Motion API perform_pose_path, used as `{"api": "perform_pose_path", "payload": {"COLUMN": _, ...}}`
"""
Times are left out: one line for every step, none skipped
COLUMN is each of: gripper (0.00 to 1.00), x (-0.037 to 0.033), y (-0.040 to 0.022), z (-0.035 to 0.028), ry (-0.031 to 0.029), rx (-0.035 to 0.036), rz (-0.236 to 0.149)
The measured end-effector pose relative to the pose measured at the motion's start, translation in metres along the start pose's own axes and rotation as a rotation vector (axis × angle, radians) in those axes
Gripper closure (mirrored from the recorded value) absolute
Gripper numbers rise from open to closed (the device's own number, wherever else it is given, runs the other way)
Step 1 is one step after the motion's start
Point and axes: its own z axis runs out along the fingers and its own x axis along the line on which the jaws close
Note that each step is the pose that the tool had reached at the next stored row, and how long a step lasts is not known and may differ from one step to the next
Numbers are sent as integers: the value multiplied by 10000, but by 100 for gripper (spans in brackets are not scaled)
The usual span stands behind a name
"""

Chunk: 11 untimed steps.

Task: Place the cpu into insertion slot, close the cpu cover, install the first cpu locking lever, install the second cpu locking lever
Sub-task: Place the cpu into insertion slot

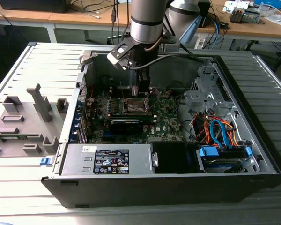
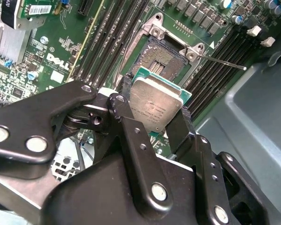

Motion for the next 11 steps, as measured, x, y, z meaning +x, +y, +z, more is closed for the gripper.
{"api": "perform_pose_path", "payload": {"gripper": 45, "x": 0, "y": -1, "z": 6, "ry": 0, "rx": 0, "rz": 0}}
{"api": "perform_pose_path", "payload": {"gripper": 45, "x": 0, "y": -1, "z": 9, "ry": -1, "rx": 0, "rz": 0}}
{"api": "perform_pose_path", "payload": {"gripper": 45, "x": 0, "y": -3, "z": 19, "ry": -1, "rx": 0, "rz": 0}}
{"api": "perform_pose_path", "payload": {"gripper": 45, "x": 1, "y": -5, "z": 28, "ry": 0, "rx": 0, "rz": 0}}
{"api": "perform_pose_path", "payload": {"gripper": 45, "x": 1, "y": -6, "z": 39, "ry": 0, "rx": 0, "rz": 0}}
{"api": "perform_pose_path", "payload": {"gripper": 45, "x": 1, "y": -7, "z": 45, "ry": -3, "rx": 1, "rz": -1}}
{"api": "perform_pose_path", "payload": {"gripper": 45, "x": 1, "y": -8, "z": 49, "ry": -3, "rx": 1, "rz": 0}}
{"api": "perform_pose_path", "payload": {"gripper": 45, "x": 2, "y": -13, "z": 53, "ry": -3, "rx": 1, "rz": 3}}
{"api": "perform_pose_path", "payload": {"gripper": 45, "x": 2, "y": -19, "z": 62, "ry": -2, "rx": 0, "rz": 0}}
{"api": "perform_pose_path", "payload": {"gripper": 45, "x": 2, "y": -20, "z": 68, "ry": -3, "rx": 0, "rz": -1}}
{"api": "perform_pose_path", "payload": {"gripper": 45, "x": 2, "y": -20, "z": 73, "ry": -3, "rx": 0, "rz": -2}}
